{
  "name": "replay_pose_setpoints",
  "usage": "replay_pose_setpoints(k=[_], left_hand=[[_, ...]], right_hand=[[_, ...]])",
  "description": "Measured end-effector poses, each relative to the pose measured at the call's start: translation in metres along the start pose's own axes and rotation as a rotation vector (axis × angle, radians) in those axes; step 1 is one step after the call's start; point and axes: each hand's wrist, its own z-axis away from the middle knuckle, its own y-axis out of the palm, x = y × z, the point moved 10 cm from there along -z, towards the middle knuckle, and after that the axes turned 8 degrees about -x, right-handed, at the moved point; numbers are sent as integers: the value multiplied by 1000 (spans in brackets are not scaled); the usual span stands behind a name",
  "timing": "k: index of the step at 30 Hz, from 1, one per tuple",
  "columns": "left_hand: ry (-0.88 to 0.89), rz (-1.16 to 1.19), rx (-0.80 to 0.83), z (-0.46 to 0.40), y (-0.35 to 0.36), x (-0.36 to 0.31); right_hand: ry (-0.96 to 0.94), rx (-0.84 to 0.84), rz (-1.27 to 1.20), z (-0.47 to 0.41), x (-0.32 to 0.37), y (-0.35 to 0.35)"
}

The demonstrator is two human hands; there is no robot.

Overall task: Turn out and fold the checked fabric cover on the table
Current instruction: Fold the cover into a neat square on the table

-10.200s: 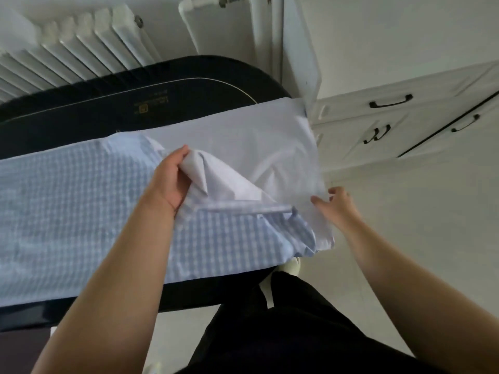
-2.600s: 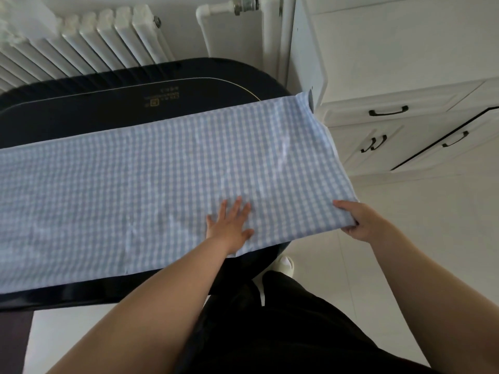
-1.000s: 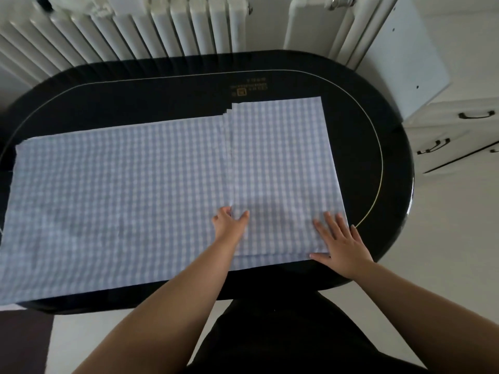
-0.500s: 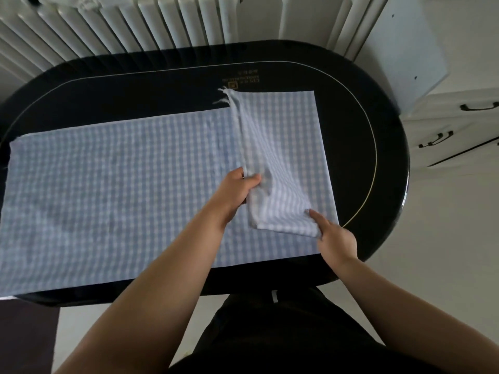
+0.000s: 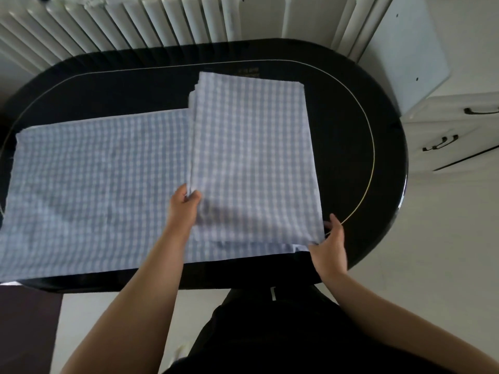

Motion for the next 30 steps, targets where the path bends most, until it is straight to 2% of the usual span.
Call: replay_pose_setpoints(k=[2,3,6,10,14,16,17,19,21,22,24,27,30], left_hand=[[-150,-3,-121,2,-16,38],[-224,-18,-166,5,-20,55],[-339,-63,-216,13,-25,85],[-373,-123,-99,-2,-1,93],[-411,43,68,-8,59,85],[-368,108,118,1,86,55],[-329,111,123,2,94,44],[-203,44,82,3,90,16],[19,-15,44,7,72,-22],[102,-34,34,11,59,-41],[231,-17,15,17,29,-74],[367,7,-201,19,-75,-82],[302,-53,-261,20,-127,-38]], right_hand=[[126,50,-188,11,-2,20],[138,68,-195,15,0,26],[-51,23,54,18,18,20],[-345,-131,285,-5,58,-9],[-399,-364,218,-47,110,-60],[-378,-451,221,-67,125,-85],[-360,-434,284,-76,127,-89],[-338,-270,519,-90,120,-79],[-367,-60,767,-89,100,-52],[-385,2,851,-86,92,-37],[-444,16,898,-73,94,-16],[-895,9,754,-14,152,37],[-1200,77,564,41,163,53]])
